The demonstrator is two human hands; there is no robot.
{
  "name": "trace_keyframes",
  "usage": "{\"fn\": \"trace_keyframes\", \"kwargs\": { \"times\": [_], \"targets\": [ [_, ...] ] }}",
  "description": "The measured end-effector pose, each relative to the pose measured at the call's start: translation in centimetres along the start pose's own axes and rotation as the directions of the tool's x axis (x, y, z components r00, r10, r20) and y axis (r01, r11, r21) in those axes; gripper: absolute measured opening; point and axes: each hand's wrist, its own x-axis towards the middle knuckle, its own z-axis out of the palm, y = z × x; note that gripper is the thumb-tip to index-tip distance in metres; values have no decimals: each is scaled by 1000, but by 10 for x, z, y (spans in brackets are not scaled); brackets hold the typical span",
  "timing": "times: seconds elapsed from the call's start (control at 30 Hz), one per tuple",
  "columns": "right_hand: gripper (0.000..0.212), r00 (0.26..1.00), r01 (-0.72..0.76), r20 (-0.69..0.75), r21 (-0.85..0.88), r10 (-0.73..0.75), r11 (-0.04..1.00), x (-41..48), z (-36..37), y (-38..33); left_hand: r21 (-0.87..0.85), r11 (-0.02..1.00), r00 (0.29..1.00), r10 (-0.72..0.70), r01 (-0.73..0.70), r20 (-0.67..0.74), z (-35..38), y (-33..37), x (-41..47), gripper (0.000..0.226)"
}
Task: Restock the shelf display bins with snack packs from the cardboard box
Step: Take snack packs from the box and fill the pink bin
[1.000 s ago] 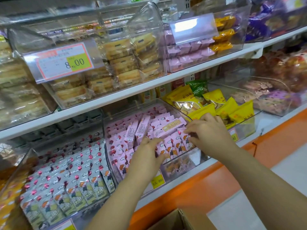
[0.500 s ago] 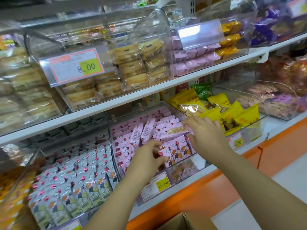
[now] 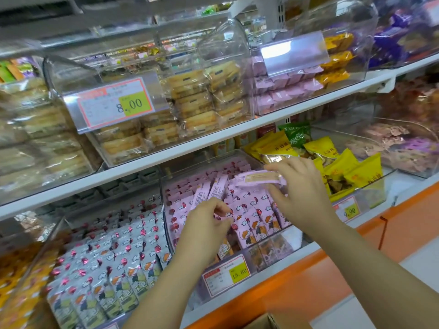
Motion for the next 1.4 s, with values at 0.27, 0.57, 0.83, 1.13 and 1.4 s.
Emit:
{"fn": "trace_keyframes", "kwargs": {
  "times": [0.27, 0.57, 0.83, 1.13, 1.4],
  "targets": [
    [7, 901, -433, 243, 569, 360, 699, -3, -14, -25, 222, 971, 966, 134, -84, -220, -10, -7, 1, 26],
    [25, 856, -518, 330, 529, 399, 672, -3, -9, -41, 387, 919, 997, -51, 70, -59, -12, -12, 25, 56],
    [27, 870, -483, 359, 479, 339, 733, -3, -8, -41, 225, 973, 998, -62, 59, 9, -11, -24, 34, 57],
    [23, 830, -389, 538, 365, 149, 846, -12, 17, -47, 52, 999, 997, -5, 1, 76, -16, -23, 33, 36],
    [11, 837, -283, 547, 372, 38, 884, -16, 21, -55, 8, 999, 998, 51, -50, -44, -18, -14, 6, 25]
  ]
}}
